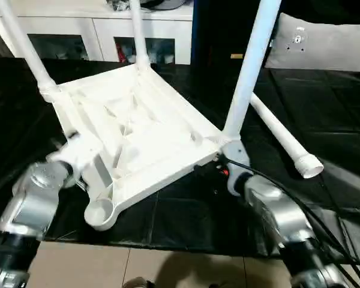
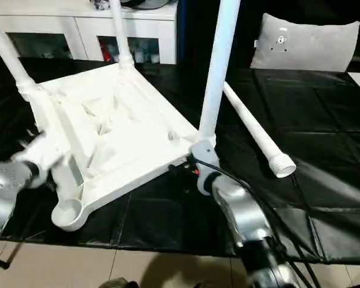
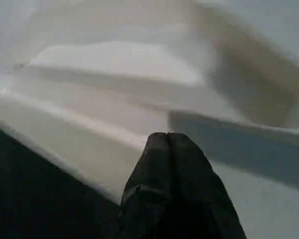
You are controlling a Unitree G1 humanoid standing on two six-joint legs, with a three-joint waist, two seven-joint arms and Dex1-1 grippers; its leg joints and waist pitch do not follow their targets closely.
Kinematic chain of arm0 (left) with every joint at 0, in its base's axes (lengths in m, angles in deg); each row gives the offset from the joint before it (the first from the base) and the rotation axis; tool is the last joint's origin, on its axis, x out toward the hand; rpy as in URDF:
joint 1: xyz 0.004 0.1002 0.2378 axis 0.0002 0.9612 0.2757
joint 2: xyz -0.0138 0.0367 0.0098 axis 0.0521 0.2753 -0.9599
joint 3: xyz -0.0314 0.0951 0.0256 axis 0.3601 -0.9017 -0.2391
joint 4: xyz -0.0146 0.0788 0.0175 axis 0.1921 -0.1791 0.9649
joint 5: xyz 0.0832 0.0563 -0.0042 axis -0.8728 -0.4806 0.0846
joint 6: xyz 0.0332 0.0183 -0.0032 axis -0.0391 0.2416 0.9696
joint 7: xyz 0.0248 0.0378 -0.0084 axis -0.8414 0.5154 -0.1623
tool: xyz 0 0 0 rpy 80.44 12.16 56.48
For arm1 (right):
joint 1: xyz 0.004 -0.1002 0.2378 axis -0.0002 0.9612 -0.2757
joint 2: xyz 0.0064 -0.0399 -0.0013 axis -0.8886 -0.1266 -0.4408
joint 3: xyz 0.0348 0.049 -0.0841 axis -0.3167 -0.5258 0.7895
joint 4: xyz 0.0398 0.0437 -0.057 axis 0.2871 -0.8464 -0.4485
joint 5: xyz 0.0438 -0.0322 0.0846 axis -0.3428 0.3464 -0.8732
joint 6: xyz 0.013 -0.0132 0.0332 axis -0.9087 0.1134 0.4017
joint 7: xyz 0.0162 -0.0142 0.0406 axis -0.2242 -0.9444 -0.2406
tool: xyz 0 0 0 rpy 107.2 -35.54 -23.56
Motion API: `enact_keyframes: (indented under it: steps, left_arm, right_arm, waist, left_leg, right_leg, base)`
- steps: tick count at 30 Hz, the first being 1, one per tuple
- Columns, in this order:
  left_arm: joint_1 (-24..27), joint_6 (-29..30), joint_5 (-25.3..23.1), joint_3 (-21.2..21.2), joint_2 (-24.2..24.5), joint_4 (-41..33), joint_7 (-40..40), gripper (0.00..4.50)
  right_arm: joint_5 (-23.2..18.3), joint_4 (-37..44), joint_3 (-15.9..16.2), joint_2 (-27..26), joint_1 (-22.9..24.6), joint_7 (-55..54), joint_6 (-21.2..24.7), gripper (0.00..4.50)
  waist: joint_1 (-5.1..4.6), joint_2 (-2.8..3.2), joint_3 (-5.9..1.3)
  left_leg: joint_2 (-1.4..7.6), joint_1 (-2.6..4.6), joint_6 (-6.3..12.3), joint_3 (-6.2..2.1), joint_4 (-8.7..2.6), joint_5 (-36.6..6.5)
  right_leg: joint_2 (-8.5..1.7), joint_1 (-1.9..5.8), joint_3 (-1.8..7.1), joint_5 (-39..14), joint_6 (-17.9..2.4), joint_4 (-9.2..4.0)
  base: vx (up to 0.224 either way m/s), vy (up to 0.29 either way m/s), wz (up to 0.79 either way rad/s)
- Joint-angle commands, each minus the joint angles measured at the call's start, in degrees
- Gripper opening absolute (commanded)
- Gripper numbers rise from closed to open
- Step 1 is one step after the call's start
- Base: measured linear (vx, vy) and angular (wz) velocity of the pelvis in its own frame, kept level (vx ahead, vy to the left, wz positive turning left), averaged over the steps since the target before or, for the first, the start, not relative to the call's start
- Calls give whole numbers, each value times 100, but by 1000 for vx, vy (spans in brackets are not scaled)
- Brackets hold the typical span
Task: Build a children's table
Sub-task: Rotate table base
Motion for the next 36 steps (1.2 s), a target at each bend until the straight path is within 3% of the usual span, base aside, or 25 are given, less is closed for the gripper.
enact_keyframes:
  steps: [1, 3, 4, 5, 7, 8, 9, 12, 14, 15, 16, 22, 24, 26, 30, 36]
  left_arm:
    - [187, 169, 128, -295, 245, -300, 601, 9]
    - [284, 230, 278, -435, 389, -545, 998, 9]
    - [292, 232, 291, -447, 401, -564, 1031, 9]
    - [370, 93, 495, -571, 504, -775, 1447, 9]
    - [425, -123, 668, -671, 561, -913, 1763, 9]
    - [445, -357, 808, -750, 576, -954, 1998, 9]
    - [466, -565, 1045, -831, 532, -966, 2290, 9]
    - [464, -720, 1193, -912, 402, -949, 2408, 9]
    - [245, -861, 1382, -1058, -59, -745, 2489, 9]
    - [115, -876, 1508, -1125, -288, -671, 2561, 9]
    - [86, -878, 1529, -1140, -341, -654, 2567, 9]
    - [-527, -1727, 1176, -1281, -1102, 440, 1933, 9]
    - [-813, -2103, 948, -1248, -1459, 1028, 1329, 9]
    - [-1143, -2351, 717, -1159, -1814, 1674, 589, 9]
    - [-1316, -2556, 531, -1186, -1942, 2036, 124, 9]
    - [-1209, -2644, 898, -1003, -2207, 1928, 383, 9]
  right_arm:
    - [65, -361, 23, -72, -261, -37, -153, 450]
    - [78, -588, 4, -132, -383, -70, -198, 450]
    - [79, -606, 3, -137, -392, -73, -202, 450]
    - [98, -849, 2, -188, -497, -89, -264, 450]
    - [137, -1036, 28, -203, -577, -90, -358, 450]
    - [159, -1146, 42, -209, -627, -90, -417, 450]
    - [171, -1259, 48, -220, -685, -95, -475, 450]
    - [178, -1391, 35, -246, -763, -98, -540, 450]
    - [180, -1467, 28, -256, -822, -92, -589, 450]
    - [183, -1547, 14, -257, -862, -91, -649, 450]
    - [185, -1564, 10, -256, -870, -93, -662, 450]
    - [212, -1595, -95, -195, -877, -163, -720, 450]
    - [203, -1538, -159, -147, -843, -229, -679, 450]
    - [196, -1464, -247, -68, -793, -283, -639, 450]
    - [204, -1272, -362, 57, -685, -356, -681, 450]
    - [111, -838, -740, 253, -636, -640, -529, 450]
  waist:
    - [10, 6, -362]
    - [-18, 41, -340]
    - [-25, 34, -337]
    - [-34, -9, -329]
    - [-26, 35, -339]
    - [-17, 18, -330]
    - [-23, -8, -334]
    - [-44, 9, -338]
    - [-67, 31, -347]
    - [-81, 2, -358]
    - [-72, 32, -359]
    - [-76, -26, -378]
    - [-83, -45, -377]
    - [-88, -14, -375]
    - [-75, -48, -393]
    - [-28, -37, -414]
  left_leg:
    - [317, 123, -17, -163, -428, -1387]
    - [312, 130, -39, -173, -431, -1506]
    - [307, 134, -42, -170, -428, -1552]
    - [314, 141, -43, -160, -439, -1612]
    - [324, 136, -71, -179, -439, -1611]
    - [315, 161, -84, -175, -436, -1651]
    - [308, 143, -78, -171, -441, -1625]
    - [317, 136, -122, -176, -454, -1599]
    - [303, 155, -147, -158, -433, -1614]
    - [302, 146, -133, -150, -426, -1553]
    - [300, 143, -133, -151, -422, -1520]
    - [282, 107, -28, -142, -386, -1360]
    - [272, 96, 18, -136, -376, -1321]
    - [270, 132, -1, -135, -363, -1469]
    - [283, 82, 47, -157, -364, -1367]
    - [302, 92, 171, -132, -336, -1080]
  right_leg:
    - [-493, 243, 306, -1149, -1161, -377]
    - [-500, 226, 312, -1439, -1157, -392]
    - [-507, 221, 318, -1527, -1146, -400]
    - [-491, 211, 321, -1667, -1093, -420]
    - [-515, 212, 324, -1740, -1117, -410]
    - [-493, 186, 319, -1736, -1107, -410]
    - [-490, 202, 318, -1736, -1079, -397]
    - [-479, 211, 318, -1601, -1079, -375]
    - [-474, 203, 319, -1487, -1116, -378]
    - [-479, 228, 330, -1385, -1148, -368]
    - [-485, 234, 330, -1367, -1155, -367]
    - [-484, 277, 325, -1357, -1094, -382]
    - [-472, 273, 315, -1416, -1056, -399]
    - [-463, 259, 307, -1683, -973, -440]
    - [-477, 288, 297, -1640, -912, -425]
    - [-467, 270, 300, -1140, -1110, -378]
  base:
    - [0, 0, 0]
    - [0, 0, 0]
    - [0, 0, 0]
    - [0, 0, 0]
    - [0, 0, 0]
    - [0, 0, 0]
    - [0, 0, 0]
    - [0, 0, 0]
    - [0, 0, 0]
    - [0, 0, 0]
    - [0, 0, 0]
    - [0, 0, 0]
    - [0, 0, 0]
    - [0, 0, 0]
    - [0, 0, 0]
    - [0, 0, 0]
